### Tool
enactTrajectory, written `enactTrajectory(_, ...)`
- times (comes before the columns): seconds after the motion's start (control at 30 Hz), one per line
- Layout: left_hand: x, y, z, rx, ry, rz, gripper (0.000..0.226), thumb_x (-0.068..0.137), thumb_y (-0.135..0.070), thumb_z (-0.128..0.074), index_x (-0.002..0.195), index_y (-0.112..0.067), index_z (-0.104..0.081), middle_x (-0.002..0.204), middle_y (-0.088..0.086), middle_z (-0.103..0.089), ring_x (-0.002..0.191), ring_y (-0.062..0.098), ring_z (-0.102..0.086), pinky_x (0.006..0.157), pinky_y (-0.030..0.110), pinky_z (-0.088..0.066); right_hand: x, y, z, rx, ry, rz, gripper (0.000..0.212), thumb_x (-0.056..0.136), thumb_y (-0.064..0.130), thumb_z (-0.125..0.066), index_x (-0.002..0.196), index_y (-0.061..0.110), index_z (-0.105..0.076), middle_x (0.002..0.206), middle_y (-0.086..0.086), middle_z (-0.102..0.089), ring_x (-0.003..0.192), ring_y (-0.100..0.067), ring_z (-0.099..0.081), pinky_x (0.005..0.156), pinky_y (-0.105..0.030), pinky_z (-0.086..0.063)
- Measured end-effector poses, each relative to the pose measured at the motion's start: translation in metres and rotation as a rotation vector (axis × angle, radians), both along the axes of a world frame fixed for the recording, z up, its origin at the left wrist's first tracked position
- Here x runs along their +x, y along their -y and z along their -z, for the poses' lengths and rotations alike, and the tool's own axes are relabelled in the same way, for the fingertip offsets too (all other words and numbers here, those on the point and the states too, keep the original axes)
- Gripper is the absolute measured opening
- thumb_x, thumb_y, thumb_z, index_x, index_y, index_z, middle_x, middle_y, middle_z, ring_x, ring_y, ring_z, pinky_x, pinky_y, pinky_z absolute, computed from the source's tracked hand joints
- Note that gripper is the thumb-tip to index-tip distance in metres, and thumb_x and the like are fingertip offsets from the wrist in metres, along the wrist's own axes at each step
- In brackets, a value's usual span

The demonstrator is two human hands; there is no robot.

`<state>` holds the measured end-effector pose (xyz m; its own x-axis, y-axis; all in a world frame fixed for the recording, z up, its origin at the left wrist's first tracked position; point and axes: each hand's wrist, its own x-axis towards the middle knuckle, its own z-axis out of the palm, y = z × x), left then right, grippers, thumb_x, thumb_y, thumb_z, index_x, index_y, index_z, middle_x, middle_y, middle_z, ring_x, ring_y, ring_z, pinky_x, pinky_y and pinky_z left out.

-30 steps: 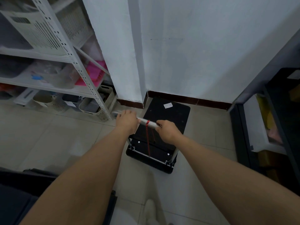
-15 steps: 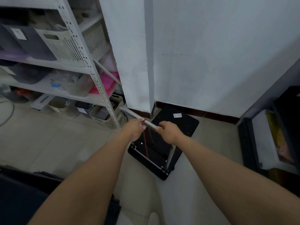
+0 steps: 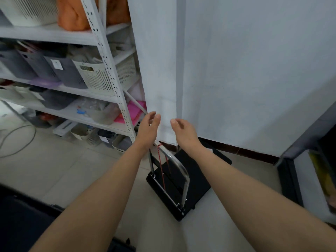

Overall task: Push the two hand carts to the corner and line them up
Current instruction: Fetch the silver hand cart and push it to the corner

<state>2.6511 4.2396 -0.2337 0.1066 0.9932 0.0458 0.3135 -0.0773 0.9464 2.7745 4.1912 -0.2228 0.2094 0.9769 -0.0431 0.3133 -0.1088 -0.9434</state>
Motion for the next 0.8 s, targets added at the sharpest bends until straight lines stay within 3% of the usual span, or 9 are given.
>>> enactTrajectory(0.07, -0.002, 0.003, -0.019, 0.049, 0.047, -0.014, 0.042, 0.1, -0.035, -0.043, 0.134, -0.011, -0.048, 0.132, 0.001, -0.054, 0.12, 0.013, -0.05, 0.101, 0.028, -0.039, -0.007, -0.002, -0.014, 0.051, -0.101, 0.032, 0.043, 0.1, 0.037, -0.042, 0.132, 0.01, -0.05, 0.132, -0.006, -0.055, 0.12, -0.016, -0.051, 0.098, -0.026, -0.039)
enactTrajectory(0.17, -0.006, 0.01, -0.046, 0.09, 0.168, -0.051, 0.039, 0.098, -0.038, -0.045, 0.128, -0.013, -0.053, 0.124, 0.0, -0.059, 0.116, 0.013, -0.054, 0.105, 0.034, -0.042, -0.018, -0.004, -0.035, 0.123, -0.261, 0.05, 0.03, 0.098, 0.038, -0.046, 0.119, 0.017, -0.054, 0.12, 0.0, -0.06, 0.114, -0.016, -0.056, 0.102, -0.032, -0.044)
enactTrajectory(0.23, -0.009, 0.02, -0.068, 0.154, 0.212, -0.093, 0.035, 0.099, -0.037, -0.044, 0.123, -0.015, -0.056, 0.112, -0.006, -0.061, 0.105, 0.008, -0.057, 0.097, 0.028, -0.045, -0.023, -0.006, -0.05, 0.185, -0.359, 0.036, 0.022, 0.097, 0.038, -0.048, 0.109, 0.02, -0.053, 0.107, 0.007, -0.061, 0.107, -0.013, -0.058, 0.096, -0.028, -0.047)
enactTrajectory(0.33, -0.014, 0.037, -0.098, 0.259, 0.281, -0.152, 0.033, 0.099, -0.038, -0.04, 0.119, -0.017, -0.057, 0.105, -0.013, -0.061, 0.097, -0.003, -0.057, 0.085, 0.019, -0.046, -0.026, -0.006, -0.073, 0.248, -0.469, -0.045, 0.029, 0.095, 0.044, -0.049, 0.109, 0.019, -0.054, 0.106, 0.007, -0.062, 0.103, -0.01, -0.06, 0.089, -0.024, -0.049)
enactTrajectory(0.4, -0.017, 0.047, -0.114, 0.316, 0.319, -0.19, 0.034, 0.1, -0.038, -0.038, 0.119, -0.017, -0.057, 0.113, -0.007, -0.061, 0.105, 0.001, -0.058, 0.086, 0.017, -0.048, -0.026, -0.005, -0.088, 0.271, -0.501, -0.087, 0.035, 0.094, 0.047, -0.049, 0.113, 0.018, -0.056, 0.111, 0.005, -0.063, 0.106, -0.011, -0.061, 0.09, -0.025, -0.049)
enactTrajectory(0.47, -0.018, 0.054, -0.127, 0.397, 0.323, -0.224, 0.036, 0.1, -0.041, -0.037, 0.117, -0.017, -0.058, 0.119, -0.002, -0.061, 0.116, 0.01, -0.057, 0.1, 0.025, -0.045, -0.025, -0.003, -0.102, 0.302, -0.501, -0.122, 0.038, 0.093, 0.049, -0.047, 0.113, 0.019, -0.056, 0.111, 0.005, -0.063, 0.107, -0.011, -0.06, 0.091, -0.025, -0.049)
enactTrajectory(0.53, -0.017, 0.06, -0.139, 0.464, 0.363, -0.244, 0.04, 0.096, -0.044, -0.037, 0.115, -0.018, -0.059, 0.117, -0.001, -0.062, 0.118, 0.014, -0.056, 0.107, 0.032, -0.042, -0.022, 0.001, -0.115, 0.337, -0.512, -0.169, 0.041, 0.093, 0.05, -0.046, 0.114, 0.017, -0.055, 0.108, 0.006, -0.063, 0.104, -0.009, -0.061, 0.083, -0.02, -0.05)
enactTrajectory(0.73, -0.006, 0.083, -0.169, 0.638, 0.395, -0.303, 0.05, 0.087, -0.059, -0.038, 0.112, -0.022, -0.061, 0.114, 0.003, -0.062, 0.115, 0.02, -0.057, 0.104, 0.033, -0.042, -0.002, 0.019, -0.154, 0.427, -0.538, -0.293, 0.036, 0.096, 0.044, -0.042, 0.117, 0.017, -0.053, 0.098, 0.013, -0.06, 0.095, -0.001, -0.06, 0.074, -0.013, -0.049)
enactTrajectory(0.8, 0.0, 0.094, -0.18, 0.694, 0.409, -0.328, 0.047, 0.086, -0.058, -0.04, 0.109, -0.024, -0.062, 0.111, 0.003, -0.063, 0.114, 0.023, -0.057, 0.105, 0.037, -0.042, 0.004, 0.025, -0.163, 0.439, -0.56, -0.332, 0.038, 0.095, 0.044, -0.043, 0.119, 0.016, -0.054, 0.102, 0.011, -0.061, 0.103, -0.006, -0.059, 0.081, -0.017, -0.05)
